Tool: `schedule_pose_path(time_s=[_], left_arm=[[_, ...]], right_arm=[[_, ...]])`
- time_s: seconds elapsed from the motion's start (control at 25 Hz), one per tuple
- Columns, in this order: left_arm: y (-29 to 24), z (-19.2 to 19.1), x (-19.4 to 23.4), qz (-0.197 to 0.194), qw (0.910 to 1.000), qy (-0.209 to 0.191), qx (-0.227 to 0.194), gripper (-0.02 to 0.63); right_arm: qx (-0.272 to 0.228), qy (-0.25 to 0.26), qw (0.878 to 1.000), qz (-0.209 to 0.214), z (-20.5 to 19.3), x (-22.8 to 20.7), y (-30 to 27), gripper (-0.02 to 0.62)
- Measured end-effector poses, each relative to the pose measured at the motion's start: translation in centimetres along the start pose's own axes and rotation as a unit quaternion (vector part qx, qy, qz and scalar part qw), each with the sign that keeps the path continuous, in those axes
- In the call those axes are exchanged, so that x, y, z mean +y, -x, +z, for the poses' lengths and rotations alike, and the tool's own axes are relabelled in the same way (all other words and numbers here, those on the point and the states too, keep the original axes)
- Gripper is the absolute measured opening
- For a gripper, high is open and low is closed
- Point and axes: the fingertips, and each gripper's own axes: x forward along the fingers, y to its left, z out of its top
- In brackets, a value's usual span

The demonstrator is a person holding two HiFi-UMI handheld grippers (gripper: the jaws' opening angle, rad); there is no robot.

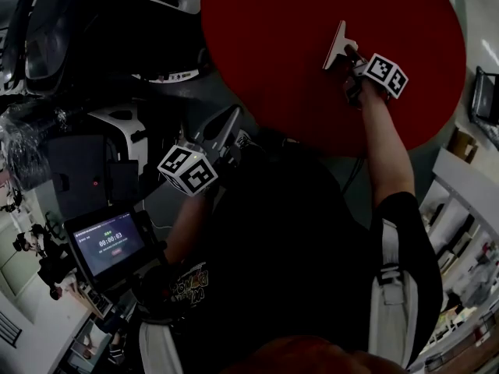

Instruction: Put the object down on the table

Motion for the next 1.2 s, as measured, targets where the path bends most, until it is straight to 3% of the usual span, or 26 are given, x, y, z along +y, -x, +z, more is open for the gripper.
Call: schedule_pose_path(time_s=[0.2,0.4,0.52,0.8,1.0,1.12,1.2], left_arm=[[-0.6,-0.6,0.1,-0.017,0.9997,0.014,0.008,0.011],[-3.2,-1.7,0.0,-0.056,0.9971,0.046,0.023,0.014],[-4.9,-1.3,-1.0,-0.098,0.9918,0.078,0.024,0.037],[-7.0,2.4,-5.8,-0.197,0.9712,0.134,0.005,0.072],[-6.6,4.0,-7.7,-0.237,0.9631,0.126,-0.018,0.096],[-6.4,4.4,-8.1,-0.250,0.9611,0.114,-0.026,0.115],[-6.2,4.5,-8.4,-0.270,0.9551,0.119,-0.030,0.121]], right_arm=[[-0.013,0.020,1.000,0.016,-0.5,1.7,2.4,0.023],[-0.033,0.005,0.994,0.101,-1.2,6.3,6.8,0.021],[-0.036,-0.019,0.984,0.175,-2.1,11.6,10.4,0.021],[-0.029,0.043,0.947,0.318,-4.4,23.8,17.5,0.022],[-0.002,0.091,0.935,0.343,-7.3,27.4,18.5,0.023],[0.011,0.098,0.930,0.354,-8.4,28.5,18.6,0.023],[0.016,0.096,0.928,0.360,-9.0,28.8,18.4,0.023]])
